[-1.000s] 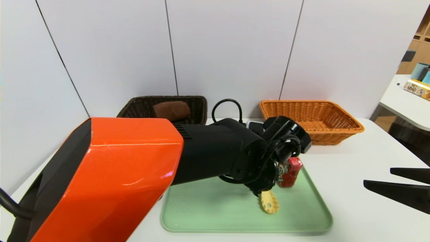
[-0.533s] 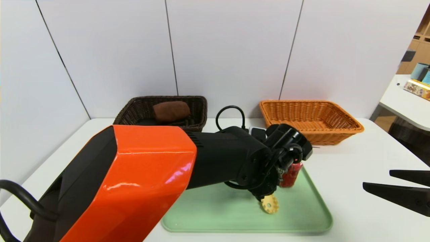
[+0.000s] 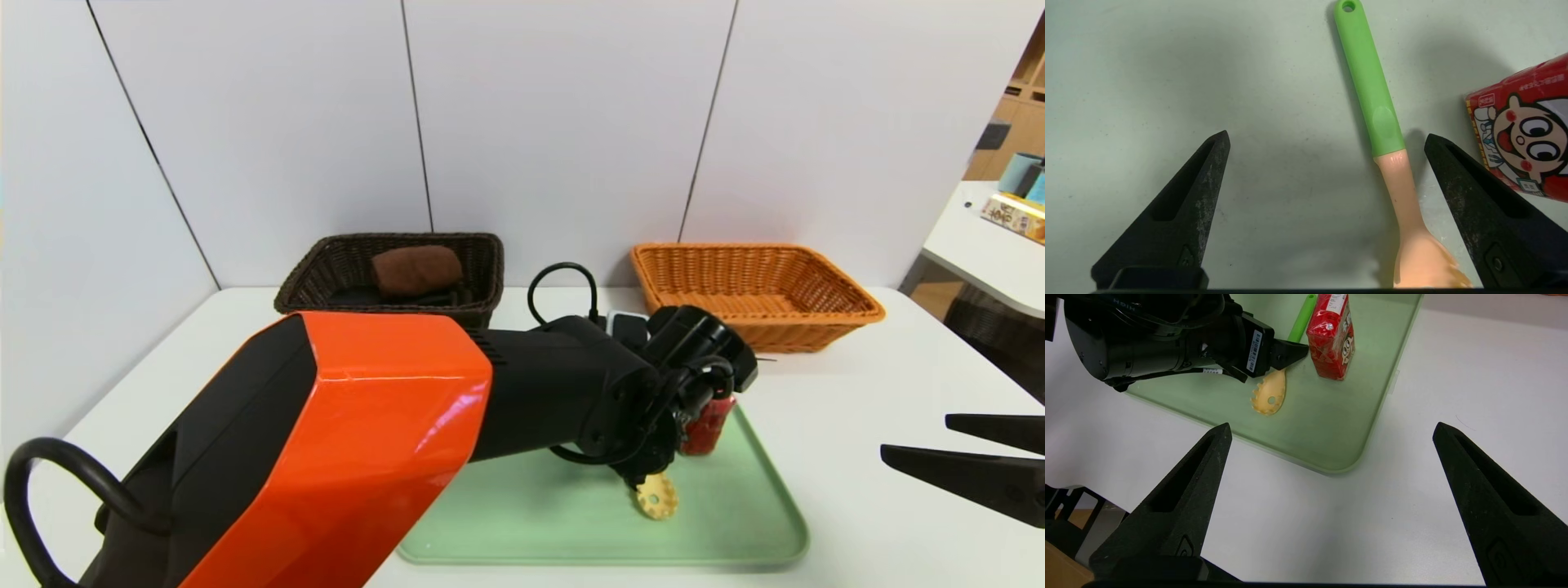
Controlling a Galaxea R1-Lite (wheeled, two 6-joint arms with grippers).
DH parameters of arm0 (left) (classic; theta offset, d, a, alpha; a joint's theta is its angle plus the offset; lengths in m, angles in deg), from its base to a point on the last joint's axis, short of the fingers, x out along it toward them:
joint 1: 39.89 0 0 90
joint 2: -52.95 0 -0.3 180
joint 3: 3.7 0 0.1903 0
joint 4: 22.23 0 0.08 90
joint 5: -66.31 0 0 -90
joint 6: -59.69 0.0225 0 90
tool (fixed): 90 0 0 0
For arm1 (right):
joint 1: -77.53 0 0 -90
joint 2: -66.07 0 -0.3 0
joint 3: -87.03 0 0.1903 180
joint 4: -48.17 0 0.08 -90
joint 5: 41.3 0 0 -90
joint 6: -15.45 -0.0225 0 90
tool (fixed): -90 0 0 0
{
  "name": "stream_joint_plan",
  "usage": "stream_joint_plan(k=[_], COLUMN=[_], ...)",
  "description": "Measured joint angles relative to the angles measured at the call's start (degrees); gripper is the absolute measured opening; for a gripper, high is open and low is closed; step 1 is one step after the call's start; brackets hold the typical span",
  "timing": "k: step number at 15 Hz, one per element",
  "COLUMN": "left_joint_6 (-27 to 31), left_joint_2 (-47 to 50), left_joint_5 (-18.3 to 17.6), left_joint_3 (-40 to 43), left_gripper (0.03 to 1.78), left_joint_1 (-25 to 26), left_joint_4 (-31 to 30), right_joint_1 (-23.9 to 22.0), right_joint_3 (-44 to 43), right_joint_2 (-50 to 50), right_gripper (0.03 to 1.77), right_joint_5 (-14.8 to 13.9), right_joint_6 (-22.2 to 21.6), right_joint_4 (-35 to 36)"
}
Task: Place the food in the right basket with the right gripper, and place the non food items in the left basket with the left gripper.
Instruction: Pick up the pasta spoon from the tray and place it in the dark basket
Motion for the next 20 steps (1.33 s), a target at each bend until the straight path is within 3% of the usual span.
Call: stream_joint_plan(k=[11,15,20], left_joint_6=[-1.8,-3.7,-3.9], left_joint_2=[-0.4,0.5,0.9], left_joint_5=[-1.0,-5.6,-6.3], left_joint_3=[0.0,0.1,0.1], left_gripper=[1.69,1.69,1.69], left_joint_1=[0.6,0.6,0.6], left_joint_4=[0.2,0.5,0.5], right_joint_1=[0.0,0.0,0.0], right_joint_3=[0.0,-0.2,-0.3], right_joint_2=[0.1,0.1,0.1], right_gripper=[1.70,1.70,1.70], right_joint_5=[-0.1,-0.1,-0.1], right_joint_6=[0.0,0.0,0.0], right_joint_4=[0.0,0.0,0.0])
